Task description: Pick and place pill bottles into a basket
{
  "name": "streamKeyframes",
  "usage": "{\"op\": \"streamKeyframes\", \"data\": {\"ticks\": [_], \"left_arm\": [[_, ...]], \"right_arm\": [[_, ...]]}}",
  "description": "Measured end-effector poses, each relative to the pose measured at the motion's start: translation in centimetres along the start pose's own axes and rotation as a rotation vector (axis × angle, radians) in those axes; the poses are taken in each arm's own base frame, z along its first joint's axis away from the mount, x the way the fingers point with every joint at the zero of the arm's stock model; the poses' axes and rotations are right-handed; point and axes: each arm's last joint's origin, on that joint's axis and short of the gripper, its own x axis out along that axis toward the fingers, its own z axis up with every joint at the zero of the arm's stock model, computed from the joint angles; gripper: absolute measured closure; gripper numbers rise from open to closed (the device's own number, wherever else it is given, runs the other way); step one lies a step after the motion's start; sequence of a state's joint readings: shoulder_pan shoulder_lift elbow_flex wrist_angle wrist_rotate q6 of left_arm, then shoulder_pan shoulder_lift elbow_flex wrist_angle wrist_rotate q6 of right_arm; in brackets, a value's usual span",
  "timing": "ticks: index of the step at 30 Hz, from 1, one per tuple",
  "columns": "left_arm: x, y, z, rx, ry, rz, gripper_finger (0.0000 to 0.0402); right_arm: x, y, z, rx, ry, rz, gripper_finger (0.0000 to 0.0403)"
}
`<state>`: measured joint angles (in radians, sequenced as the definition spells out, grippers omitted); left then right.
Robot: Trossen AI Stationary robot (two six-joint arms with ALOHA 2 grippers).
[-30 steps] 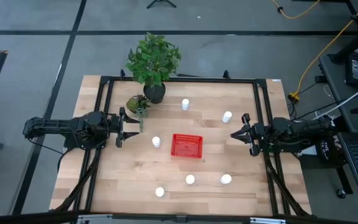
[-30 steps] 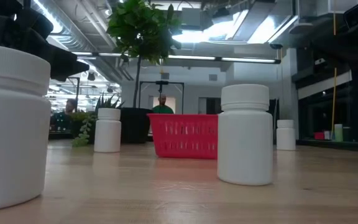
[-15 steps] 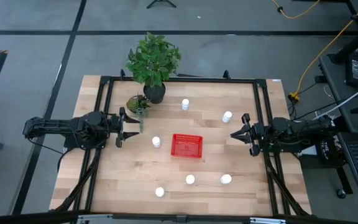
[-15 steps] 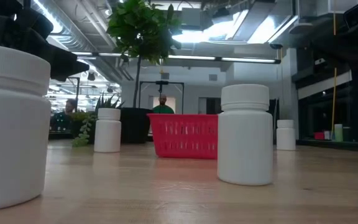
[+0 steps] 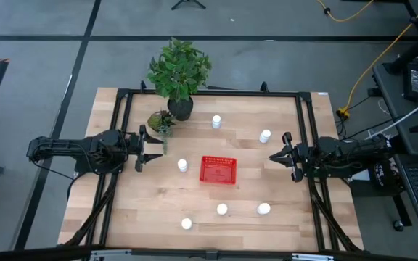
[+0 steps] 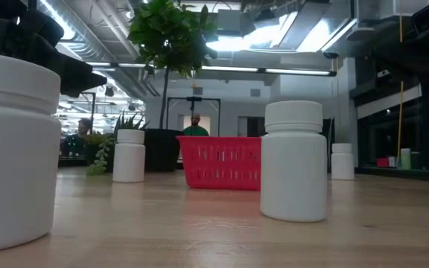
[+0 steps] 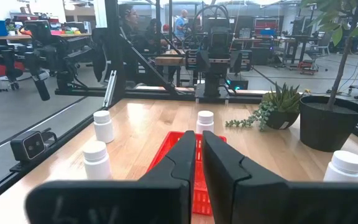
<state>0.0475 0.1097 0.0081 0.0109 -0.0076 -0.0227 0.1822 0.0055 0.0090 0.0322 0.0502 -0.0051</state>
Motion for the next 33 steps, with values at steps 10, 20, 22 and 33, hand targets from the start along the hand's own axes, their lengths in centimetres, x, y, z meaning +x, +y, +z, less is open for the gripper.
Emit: {"op": "streamKeyframes", "data": {"ticks": [10,20,22,33], "left_arm": [[0.0,0.0,0.0,0.0,0.0,0.0,0.0156],[0.0,0.0,0.0,0.0,0.0,0.0,0.0156],[0.0,0.0,0.0,0.0,0.0,0.0,0.0157],[0.0,0.3,0.2,0.123,-0.019,0.099,0.0157]], "right_arm": [[0.0,0.0,0.0,0.0,0.0,0.0,0.037],[0.0,0.0,0.0,0.0,0.0,0.0,0.037],[0.0,0.0,0.0,0.0,0.0,0.0,0.037],[-0.2,-0.3,1.7,0.15,-0.18,-0.065,0.037]]}}
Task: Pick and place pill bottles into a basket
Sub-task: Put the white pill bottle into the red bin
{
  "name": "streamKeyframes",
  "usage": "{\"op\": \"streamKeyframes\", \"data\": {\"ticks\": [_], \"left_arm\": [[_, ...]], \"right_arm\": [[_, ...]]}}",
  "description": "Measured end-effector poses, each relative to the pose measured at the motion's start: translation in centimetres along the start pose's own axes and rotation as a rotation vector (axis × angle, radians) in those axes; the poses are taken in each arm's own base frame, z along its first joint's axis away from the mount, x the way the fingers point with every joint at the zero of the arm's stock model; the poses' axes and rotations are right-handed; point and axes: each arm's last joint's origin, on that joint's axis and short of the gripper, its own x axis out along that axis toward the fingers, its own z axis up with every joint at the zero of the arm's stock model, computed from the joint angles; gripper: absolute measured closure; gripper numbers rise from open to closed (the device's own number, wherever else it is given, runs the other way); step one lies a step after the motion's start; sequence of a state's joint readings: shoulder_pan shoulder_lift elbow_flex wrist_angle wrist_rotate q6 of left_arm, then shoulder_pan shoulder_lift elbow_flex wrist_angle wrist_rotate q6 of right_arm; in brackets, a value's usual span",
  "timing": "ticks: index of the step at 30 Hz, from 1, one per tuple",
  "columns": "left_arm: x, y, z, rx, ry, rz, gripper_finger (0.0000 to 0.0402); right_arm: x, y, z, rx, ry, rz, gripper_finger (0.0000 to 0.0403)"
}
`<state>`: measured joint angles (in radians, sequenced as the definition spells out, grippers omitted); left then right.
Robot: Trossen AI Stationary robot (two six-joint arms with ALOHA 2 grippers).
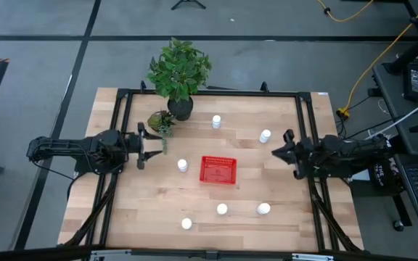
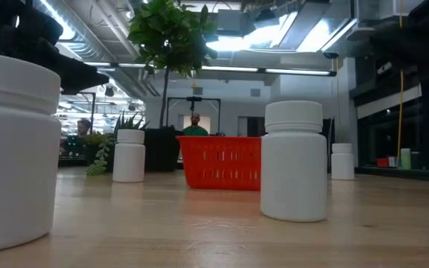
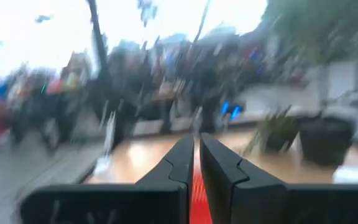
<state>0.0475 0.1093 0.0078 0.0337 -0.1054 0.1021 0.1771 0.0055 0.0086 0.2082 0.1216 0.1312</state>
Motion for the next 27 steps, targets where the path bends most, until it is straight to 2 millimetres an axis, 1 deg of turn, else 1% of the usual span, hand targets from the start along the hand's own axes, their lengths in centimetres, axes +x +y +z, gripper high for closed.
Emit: {"op": "streamKeyframes", "data": {"ticks": [3,4,6,9,11,14,16,18,20,22,25,27], "left_arm": [[0.0,0.2,0.0,0.063,0.002,0.06,0.0157],[0.0,0.2,0.2,0.079,-0.008,0.082,0.0156],[0.0,0.4,0.6,0.082,-0.044,0.122,0.0155],[-0.3,0.7,2.2,0.003,-0.21,0.185,0.0156],[-0.7,1.1,3.4,-0.08,-0.344,0.262,0.0157],[-1.9,1.9,5.0,-0.212,-0.529,0.481,0.0157],[-2.7,2.5,5.7,-0.334,-0.621,0.639,0.0155],[-3.4,2.9,5.9,-0.453,-0.682,0.746,0.0155],[-3.8,3.1,6.1,-0.577,-0.746,0.787,0.0156],[-3.9,3.2,6.0,-0.633,-0.758,0.832,0.0157],[-3.9,3.3,6.0,-0.637,-0.757,0.857,0.0156],[-3.9,3.3,6.0,-0.573,-0.738,0.854,0.0155]], "right_arm": [[-0.1,0.0,1.1,-0.002,-0.122,-0.041,0.037],[-0.1,0.0,1.4,-0.006,-0.138,-0.061,0.037],[-0.1,-0.1,2.0,0.021,-0.111,-0.118,0.037],[0.2,-0.3,3.4,0.097,-0.01,-0.25,0.037],[0.4,-0.3,5.3,0.089,0.042,-0.297,0.037],[0.9,-0.1,8.9,0.045,0.132,-0.36,0.037],[1.1,-0.2,10.9,0.08,0.197,-0.471,0.037],[0.9,-0.4,12.6,0.159,0.263,-0.61,0.037],[1.1,-0.5,13.7,0.22,0.356,-0.707,0.037],[1.6,-0.6,14.3,0.244,0.481,-0.732,0.037],[3.0,-1.1,14.7,0.248,0.624,-0.798,0.037],[3.9,-1.8,14.9,0.26,0.678,-0.873,0.037]]}}
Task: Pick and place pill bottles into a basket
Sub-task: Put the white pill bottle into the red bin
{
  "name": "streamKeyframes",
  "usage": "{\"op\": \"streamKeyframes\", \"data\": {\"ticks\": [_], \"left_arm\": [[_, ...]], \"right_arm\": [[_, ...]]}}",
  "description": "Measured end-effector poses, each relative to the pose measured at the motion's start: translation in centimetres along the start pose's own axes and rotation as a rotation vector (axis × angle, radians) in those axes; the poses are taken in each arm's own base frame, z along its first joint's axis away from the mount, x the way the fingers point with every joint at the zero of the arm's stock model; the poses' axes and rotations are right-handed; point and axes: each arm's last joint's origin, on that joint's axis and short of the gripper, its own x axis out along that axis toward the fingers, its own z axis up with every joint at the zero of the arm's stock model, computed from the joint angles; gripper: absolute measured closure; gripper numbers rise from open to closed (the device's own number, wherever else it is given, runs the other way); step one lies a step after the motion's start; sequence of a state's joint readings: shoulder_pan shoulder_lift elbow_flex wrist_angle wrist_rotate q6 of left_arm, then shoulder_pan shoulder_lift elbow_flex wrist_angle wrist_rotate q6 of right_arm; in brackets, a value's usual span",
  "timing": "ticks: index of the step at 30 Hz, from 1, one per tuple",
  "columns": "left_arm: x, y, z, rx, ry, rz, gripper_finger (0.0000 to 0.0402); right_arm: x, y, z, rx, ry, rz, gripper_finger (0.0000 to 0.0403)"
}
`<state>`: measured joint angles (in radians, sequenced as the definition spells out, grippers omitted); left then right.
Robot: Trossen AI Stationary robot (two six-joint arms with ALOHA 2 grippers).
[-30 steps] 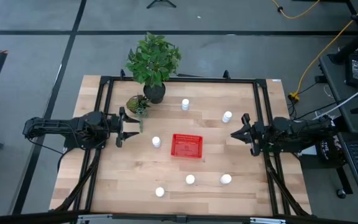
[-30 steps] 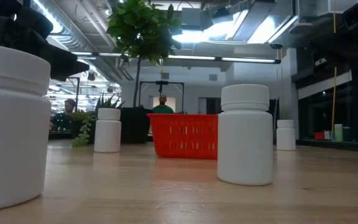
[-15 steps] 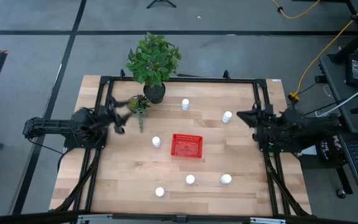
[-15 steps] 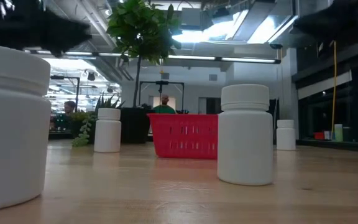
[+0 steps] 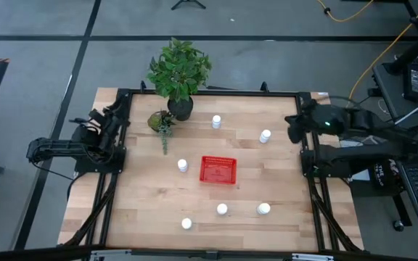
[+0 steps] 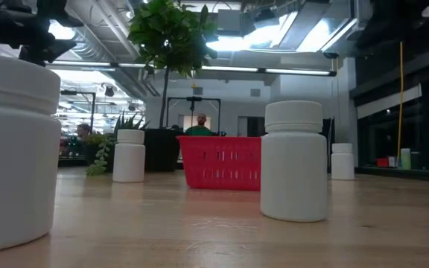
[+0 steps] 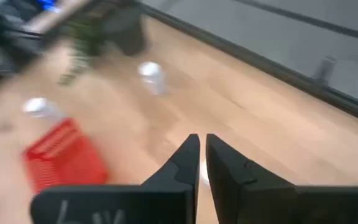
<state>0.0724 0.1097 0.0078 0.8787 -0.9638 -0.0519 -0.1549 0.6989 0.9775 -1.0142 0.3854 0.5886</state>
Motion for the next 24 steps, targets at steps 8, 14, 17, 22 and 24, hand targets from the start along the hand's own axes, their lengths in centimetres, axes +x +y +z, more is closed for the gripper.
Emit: {"op": "streamKeyframes", "data": {"ticks": [8,14,17,22,24], "left_arm": [[0.0,-0.5,0.0,0.099,-0.007,-0.201,0.0157],[0.0,-0.7,-0.2,0.111,0.006,-0.277,0.0156],[0.0,-0.7,-0.2,0.114,0.012,-0.277,0.0157],[-0.1,-0.8,-0.3,0.103,0.017,-0.293,0.0155],[-0.1,-0.8,-0.4,0.111,0.027,-0.293,0.0155]], "right_arm": [[4.1,1.7,3.1,0.072,0.11,0.046,0.037],[6.7,3.4,4.3,0.132,0.083,0.126,0.037],[8.0,3.8,4.5,0.101,0.083,0.099,0.037],[9.8,4.4,4.7,0.159,0.083,0.079,0.037],[10.4,4.5,4.6,0.122,0.103,0.081,0.037]]}}
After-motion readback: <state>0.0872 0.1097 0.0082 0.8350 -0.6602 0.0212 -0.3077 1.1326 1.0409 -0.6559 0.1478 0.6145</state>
